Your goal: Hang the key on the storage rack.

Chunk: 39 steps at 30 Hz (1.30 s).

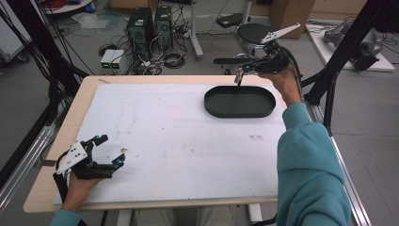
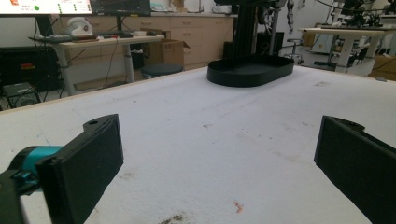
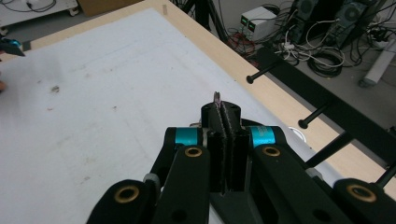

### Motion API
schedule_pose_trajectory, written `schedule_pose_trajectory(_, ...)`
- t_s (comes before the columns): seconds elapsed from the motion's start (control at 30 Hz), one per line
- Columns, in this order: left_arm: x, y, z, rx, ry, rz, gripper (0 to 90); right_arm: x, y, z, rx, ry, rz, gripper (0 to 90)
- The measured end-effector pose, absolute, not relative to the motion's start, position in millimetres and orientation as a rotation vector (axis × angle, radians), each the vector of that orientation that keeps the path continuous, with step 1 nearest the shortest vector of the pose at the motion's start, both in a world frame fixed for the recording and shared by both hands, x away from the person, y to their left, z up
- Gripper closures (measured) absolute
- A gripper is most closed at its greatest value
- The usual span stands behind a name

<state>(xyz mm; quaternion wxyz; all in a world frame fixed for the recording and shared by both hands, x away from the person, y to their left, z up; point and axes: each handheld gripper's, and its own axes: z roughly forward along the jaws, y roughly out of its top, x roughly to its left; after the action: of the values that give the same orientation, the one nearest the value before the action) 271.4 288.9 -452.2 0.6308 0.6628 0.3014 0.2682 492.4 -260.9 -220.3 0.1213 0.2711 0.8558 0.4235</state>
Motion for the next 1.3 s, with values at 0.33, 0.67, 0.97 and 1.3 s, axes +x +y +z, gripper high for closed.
schedule_pose_trajectory(0.33, 267, 292, -457, 1.475, 0.678, 0.636, 1.7, 513, -259, -229, 0.868, 2.501, 1.15, 89.8)
schedule_pose_trajectory(0.67, 267, 291, -457, 1.483, 0.691, 0.642, 1.7, 527, -259, -242, 0.95, 2.492, 1.087, 89.8)
schedule_pose_trajectory(0.97, 268, 291, -457, 1.487, 0.693, 0.639, 1.7, 538, -254, -253, 0.988, 2.475, 1.046, 89.7)
schedule_pose_trajectory(1.3, 268, 291, -457, 1.489, 0.687, 0.641, 1.7, 544, -255, -260, 1.011, 2.457, 1.023, 89.7)
